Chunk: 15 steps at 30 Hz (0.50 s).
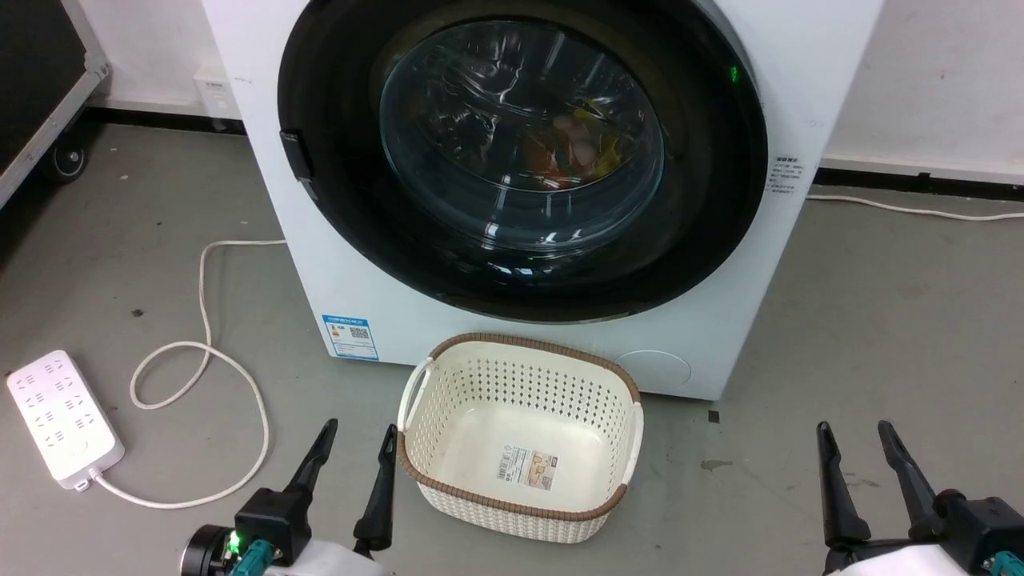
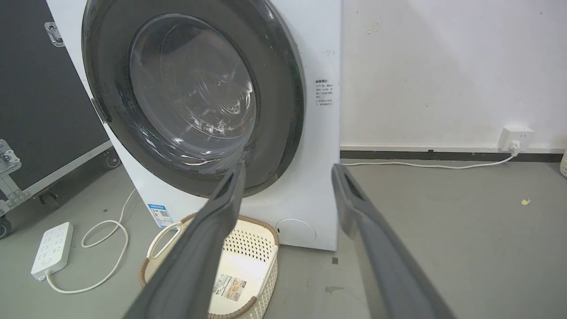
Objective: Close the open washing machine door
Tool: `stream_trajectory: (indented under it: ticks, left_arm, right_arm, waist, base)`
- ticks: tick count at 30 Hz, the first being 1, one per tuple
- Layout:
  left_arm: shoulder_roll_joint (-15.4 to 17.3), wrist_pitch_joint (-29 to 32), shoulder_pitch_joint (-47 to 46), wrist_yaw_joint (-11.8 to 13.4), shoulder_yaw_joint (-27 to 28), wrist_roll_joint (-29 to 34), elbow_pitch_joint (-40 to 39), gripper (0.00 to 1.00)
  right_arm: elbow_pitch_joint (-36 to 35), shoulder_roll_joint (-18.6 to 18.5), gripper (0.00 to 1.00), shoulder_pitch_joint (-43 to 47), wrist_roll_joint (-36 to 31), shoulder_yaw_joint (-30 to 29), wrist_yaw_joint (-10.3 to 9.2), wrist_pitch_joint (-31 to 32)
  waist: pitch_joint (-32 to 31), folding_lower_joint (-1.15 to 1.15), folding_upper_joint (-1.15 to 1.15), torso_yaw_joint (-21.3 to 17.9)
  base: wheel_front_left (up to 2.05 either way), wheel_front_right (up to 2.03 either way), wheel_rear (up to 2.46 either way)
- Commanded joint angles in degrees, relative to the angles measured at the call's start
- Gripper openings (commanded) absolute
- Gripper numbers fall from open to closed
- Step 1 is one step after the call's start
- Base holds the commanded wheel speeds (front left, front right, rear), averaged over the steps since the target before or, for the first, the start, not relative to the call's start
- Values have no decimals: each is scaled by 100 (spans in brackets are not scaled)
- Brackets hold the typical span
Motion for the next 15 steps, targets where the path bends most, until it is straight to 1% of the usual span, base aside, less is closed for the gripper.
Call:
stream_trajectory:
  ticks: [1, 8, 9, 15]
  left_arm:
    - [-1, -25, 97, -13, 7, -7, 45, 100]
    - [-14, -25, 77, -19, -38, -127, 148, 100]
    - [-3, 1, 31, -1, -31, -127, 137, 0]
    - [-5, 46, 33, 18, -11, -118, 105, 0]
  right_arm:
    - [20, 22, 100, 82, -1, 13, -4, -26]
    - [140, 23, 100, 86, -49, 22, -4, -26]
    - [137, 2, 0, 0, -28, 17, 0, 1]
    - [116, 2, 0, -12, -50, 28, 0, 39]
  waist:
    - [-10, 0, 0, 5]
    - [-19, 0, 0, 41]
    - [-20, 0, 0, 42]
    - [-17, 0, 0, 33]
  base:
    - [0, 0, 0]
    - [0, 0, 0]
    - [0, 0, 0]
    - [0, 0, 0]
